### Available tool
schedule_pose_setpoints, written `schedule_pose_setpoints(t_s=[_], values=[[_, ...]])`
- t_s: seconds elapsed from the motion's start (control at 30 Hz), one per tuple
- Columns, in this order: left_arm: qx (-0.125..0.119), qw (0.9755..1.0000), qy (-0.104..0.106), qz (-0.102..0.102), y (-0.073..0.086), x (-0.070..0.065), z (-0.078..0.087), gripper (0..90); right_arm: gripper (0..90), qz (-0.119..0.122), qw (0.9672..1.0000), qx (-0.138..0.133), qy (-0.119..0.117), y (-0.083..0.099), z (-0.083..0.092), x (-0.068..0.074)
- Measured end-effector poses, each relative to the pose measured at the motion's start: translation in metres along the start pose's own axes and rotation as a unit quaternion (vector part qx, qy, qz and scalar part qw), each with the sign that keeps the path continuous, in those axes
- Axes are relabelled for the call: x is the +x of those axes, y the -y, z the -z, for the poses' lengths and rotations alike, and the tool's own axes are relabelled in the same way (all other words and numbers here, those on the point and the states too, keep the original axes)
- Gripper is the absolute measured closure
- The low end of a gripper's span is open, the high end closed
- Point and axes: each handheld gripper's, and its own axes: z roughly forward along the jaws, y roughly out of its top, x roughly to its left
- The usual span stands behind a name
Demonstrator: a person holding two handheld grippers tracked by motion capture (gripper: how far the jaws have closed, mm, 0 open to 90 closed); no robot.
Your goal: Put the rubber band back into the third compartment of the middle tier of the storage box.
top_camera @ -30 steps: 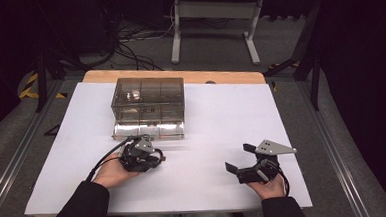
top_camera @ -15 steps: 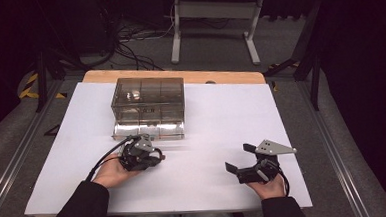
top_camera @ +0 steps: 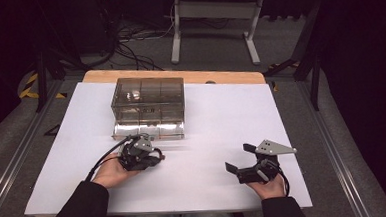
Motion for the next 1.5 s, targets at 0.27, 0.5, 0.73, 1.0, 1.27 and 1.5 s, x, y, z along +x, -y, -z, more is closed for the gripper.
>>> schedule_pose_setpoints(t_s=[0.27, 0.5, 0.73, 1.0, 1.27, 1.5], values=[[-0.023, 0.9997, -0.006, -0.003, 0.000, -0.001, 0.010, 86.4, 0.2, 0.000, 1.0000, 0.000, 0.000, 0.000, 0.000, 0.000], [-0.029, 0.9995, -0.006, -0.003, -0.001, -0.002, 0.018, 86.4, 0.2, 0.001, 1.0000, 0.000, 0.000, 0.000, -0.001, 0.000], [-0.041, 0.9991, -0.005, -0.009, -0.003, -0.003, 0.024, 86.3, 0.2, -0.001, 1.0000, -0.001, -0.001, 0.000, -0.001, 0.000], [-0.047, 0.9988, -0.007, -0.016, -0.007, -0.004, 0.030, 86.4, 0.2, 0.004, 1.0000, 0.002, 0.000, 0.000, -0.001, 0.000], [-0.054, 0.9982, -0.011, -0.025, -0.012, -0.007, 0.038, 86.3, 0.2, 0.004, 1.0000, 0.001, 0.000, 0.000, -0.001, 0.000], [-0.063, 0.9976, -0.013, -0.025, -0.014, -0.006, 0.043, 86.3, 0.2, 0.005, 1.0000, 0.001, -0.001, 0.000, -0.001, 0.000]])
